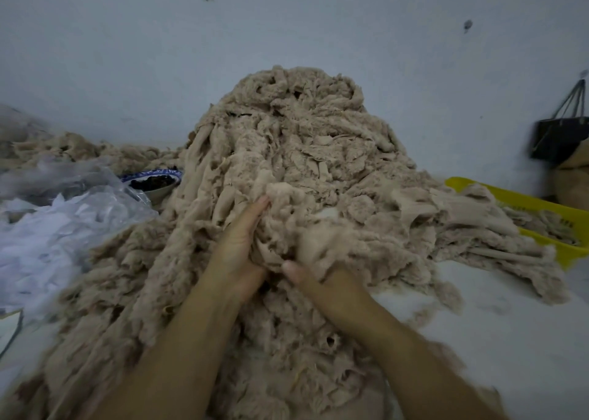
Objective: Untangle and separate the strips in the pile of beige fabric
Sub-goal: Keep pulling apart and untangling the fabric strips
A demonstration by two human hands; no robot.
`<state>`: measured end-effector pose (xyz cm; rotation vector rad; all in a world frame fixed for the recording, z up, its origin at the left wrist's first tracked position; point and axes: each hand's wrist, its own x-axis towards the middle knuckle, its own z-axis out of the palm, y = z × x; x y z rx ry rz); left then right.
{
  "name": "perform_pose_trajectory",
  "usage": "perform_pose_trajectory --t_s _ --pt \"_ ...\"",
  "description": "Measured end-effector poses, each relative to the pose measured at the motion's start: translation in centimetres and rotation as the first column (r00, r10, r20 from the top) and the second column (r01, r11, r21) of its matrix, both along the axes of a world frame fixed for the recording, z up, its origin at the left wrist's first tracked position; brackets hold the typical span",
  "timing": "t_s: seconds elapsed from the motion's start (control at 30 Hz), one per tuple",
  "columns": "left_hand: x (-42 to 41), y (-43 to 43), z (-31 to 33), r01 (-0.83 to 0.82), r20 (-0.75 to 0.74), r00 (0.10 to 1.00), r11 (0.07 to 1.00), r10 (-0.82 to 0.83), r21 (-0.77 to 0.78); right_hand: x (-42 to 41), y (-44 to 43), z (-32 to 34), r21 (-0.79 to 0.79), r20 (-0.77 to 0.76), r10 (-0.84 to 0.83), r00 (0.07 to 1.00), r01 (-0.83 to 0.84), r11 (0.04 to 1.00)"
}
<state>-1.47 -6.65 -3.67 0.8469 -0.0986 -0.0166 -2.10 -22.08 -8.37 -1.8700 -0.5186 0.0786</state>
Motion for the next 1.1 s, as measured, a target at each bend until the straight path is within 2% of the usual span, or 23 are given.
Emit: perform_pose_trajectory --t_s 0.03,0.1,0.13,0.17,0.23,0.27,0.33,0.4,0.47,0.53,0.6,0.67,0.77,0.87,0.97,1.07,1.1 --pt "0.1 0.1 -0.1 0.005 -0.013 1.0 1.0 -0.005 -0.008 -0.5 0.7 0.1 -0.093 0.04 0.105 0.994 -0.101 0.99" --pt "0.3 0.1 -0.2 0.044 -0.059 0.997 0.999 -0.045 -0.013 -0.8 1.8 -0.2 -0.356 0.111 0.251 0.961 -0.198 0.913" --pt "0.4 -0.1 -0.2 0.045 -0.069 0.997 0.999 -0.045 0.007 -0.9 2.0 -0.3 -0.407 0.1 0.292 0.951 -0.228 0.885" --pt "0.4 -0.3 -0.3 0.046 -0.061 0.997 0.998 -0.044 0.034 -0.8 2.0 -0.3 -0.391 0.039 0.305 0.951 -0.267 0.881" --pt "0.5 -0.8 -0.5 0.039 -0.052 0.998 0.996 -0.035 0.08 -0.5 1.2 -0.1 -0.249 -0.08 0.264 0.961 -0.276 0.928" --pt "0.5 -0.9 -0.7 0.03 -0.059 0.998 0.996 -0.025 0.083 -0.2 0.6 0.1 -0.181 -0.087 0.192 0.978 -0.205 0.962" --pt "0.5 -0.9 -1.1 0.034 -0.043 0.999 0.994 -0.03 0.1 0.5 -0.3 0.7 -0.011 -0.121 -0.06 0.991 0.059 0.998" --pt "0.4 -0.9 -1.5 0.011 -0.015 1.0 0.984 -0.009 0.177 1.2 -1.0 1.1 0.238 -0.149 -0.314 0.938 0.342 0.909" --pt "0.2 -1.1 -1.5 -0.023 -0.006 1.0 0.962 0.026 0.274 1.2 -1.3 1.3 0.403 -0.001 -0.407 0.913 0.373 0.836" --pt "0.1 -1.3 -1.7 -0.012 0.005 1.0 0.936 0.011 0.35 0.9 -1.0 1.2 0.383 0.076 -0.358 0.931 0.304 0.872" --pt "0.0 -1.6 -1.8 0.017 0.008 1.0 0.912 -0.022 0.41 0.9 -0.5 0.8 0.246 0.1 -0.287 0.953 0.256 0.935" --pt "0.0 -1.8 -1.9 0.031 0.009 0.999 0.905 -0.038 0.424 1.2 -0.2 0.5 0.166 0.119 -0.265 0.957 0.244 0.955" --pt "0.2 -1.8 -1.9 0.013 -0.011 1.0 0.931 -0.01 0.365 1.5 -0.7 0.5 0.176 0.081 -0.311 0.947 0.294 0.94" --pt "0.5 -1.9 -2.1 0.0 -0.002 1.0 0.914 0.0 0.406 1.2 -1.1 0.7 0.315 0.015 -0.356 0.934 0.334 0.888" --pt "0.5 -2.2 -2.7 -0.091 0.109 0.994 0.759 0.026 0.645 0.8 -0.9 1.3 0.375 0.062 -0.357 0.932 0.31 0.874" --pt "0.1 -2.7 -3.0 -0.127 0.198 0.979 0.645 -0.038 0.753 1.1 -0.3 1.2 0.16 0.155 -0.325 0.933 0.301 0.94" --pt "0.2 -2.8 -3.0 -0.139 0.211 0.976 0.616 -0.045 0.775 1.2 -0.1 1.2 0.134 0.174 -0.337 0.925 0.317 0.939"
